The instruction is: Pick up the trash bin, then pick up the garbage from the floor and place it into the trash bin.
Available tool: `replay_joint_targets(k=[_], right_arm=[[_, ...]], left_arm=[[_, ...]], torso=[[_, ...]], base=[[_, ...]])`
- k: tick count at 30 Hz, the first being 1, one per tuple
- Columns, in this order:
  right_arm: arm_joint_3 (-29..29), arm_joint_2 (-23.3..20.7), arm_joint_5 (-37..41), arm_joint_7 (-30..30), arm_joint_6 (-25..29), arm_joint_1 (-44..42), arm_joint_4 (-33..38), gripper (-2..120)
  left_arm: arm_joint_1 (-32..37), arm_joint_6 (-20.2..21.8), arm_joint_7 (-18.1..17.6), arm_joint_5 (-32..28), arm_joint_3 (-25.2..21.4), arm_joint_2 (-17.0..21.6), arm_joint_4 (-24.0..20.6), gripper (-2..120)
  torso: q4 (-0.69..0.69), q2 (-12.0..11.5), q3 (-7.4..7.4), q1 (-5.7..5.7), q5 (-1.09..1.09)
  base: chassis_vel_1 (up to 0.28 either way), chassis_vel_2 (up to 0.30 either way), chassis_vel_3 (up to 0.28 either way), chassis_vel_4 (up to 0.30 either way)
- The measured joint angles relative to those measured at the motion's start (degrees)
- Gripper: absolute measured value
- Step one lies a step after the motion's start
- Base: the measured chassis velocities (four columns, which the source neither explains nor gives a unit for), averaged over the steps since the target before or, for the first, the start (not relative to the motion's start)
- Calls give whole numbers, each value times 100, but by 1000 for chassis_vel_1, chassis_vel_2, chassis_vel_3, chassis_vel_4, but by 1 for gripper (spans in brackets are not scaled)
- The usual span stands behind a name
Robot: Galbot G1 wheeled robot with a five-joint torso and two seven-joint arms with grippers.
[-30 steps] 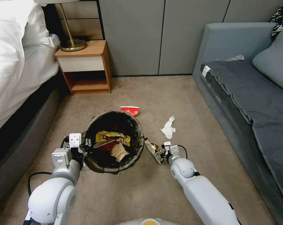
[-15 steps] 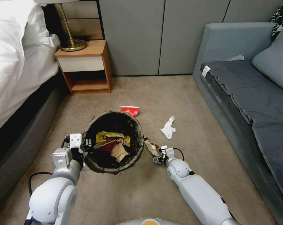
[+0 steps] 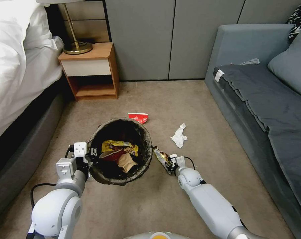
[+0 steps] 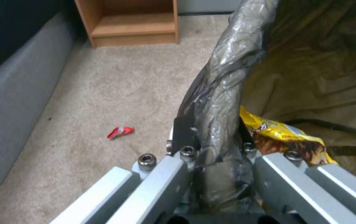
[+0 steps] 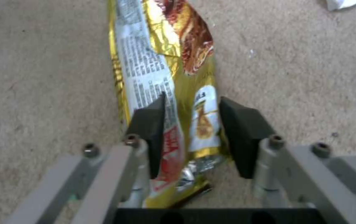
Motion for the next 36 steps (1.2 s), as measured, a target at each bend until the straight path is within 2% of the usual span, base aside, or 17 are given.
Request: replay_joint_targets(k=[1,2,4,5,6,9,18,23,27,28,30,31,33,35,36], right_arm=[[0,0,0,0,0,0,0,30],[-9,-4,-1,-2,-2,-14,28,23],[-14,-7,-1,-2,-5,-17,42,20],[-20,-10,-1,-5,-12,-17,59,14],[-20,-10,-1,-5,-12,-17,59,14],[-21,-23,28,-6,-40,-16,94,0],[98,-61,133,5,-63,-121,343,0],[379,-164,184,24,-76,-285,934,0],[854,-357,317,48,-73,-631,1953,0],[854,-357,317,48,-73,-631,1953,0],[1121,-547,408,69,-64,-887,2682,0],[1121,-547,408,69,-64,-887,2682,0],[1372,-719,566,134,-64,-1133,3438,0],[1437,-746,592,156,-65,-1195,3611,0],[1643,-792,629,192,-67,-1385,4044,0]], left_arm=[[0,0,0,0,0,0,0,0],[-8,0,2,-1,-2,2,2,0],[-12,0,2,-3,-2,4,2,0],[-18,0,2,-4,-3,5,2,0],[-18,0,2,-4,-3,5,2,0],[-28,2,2,-9,9,19,5,0],[-26,21,-1,-10,34,39,7,0],[-21,28,-2,-2,4,60,5,0],[-45,32,2,-9,-17,69,5,0],[-45,32,2,-9,-17,69,5,0],[-66,36,2,-9,-4,69,4,0],[-66,36,2,-9,-4,69,4,0],[-78,36,2,4,27,44,5,0],[-78,36,2,7,32,38,5,0],[-78,36,2,25,54,16,6,0]], torso=[[0,0,0,0,0],[0,0,0,0,-1],[0,0,0,0,0],[0,0,0,0,0],[0,0,0,0,0],[0,0,0,0,0],[0,0,0,0,0],[1,0,0,0,0],[0,0,0,0,0],[0,0,0,0,0],[0,0,0,0,0],[0,0,0,0,0],[-1,0,0,0,-1],[0,0,0,0,0],[1,0,0,0,1]], base=[[0,0,0,0],[0,0,0,0],[0,0,0,0],[0,0,0,0],[0,0,0,0],[0,0,0,0],[0,0,0,0],[0,0,0,0],[0,0,0,0],[0,0,0,0],[0,0,0,0],[0,0,0,0],[0,0,0,0],[0,0,0,0],[0,0,0,0]])
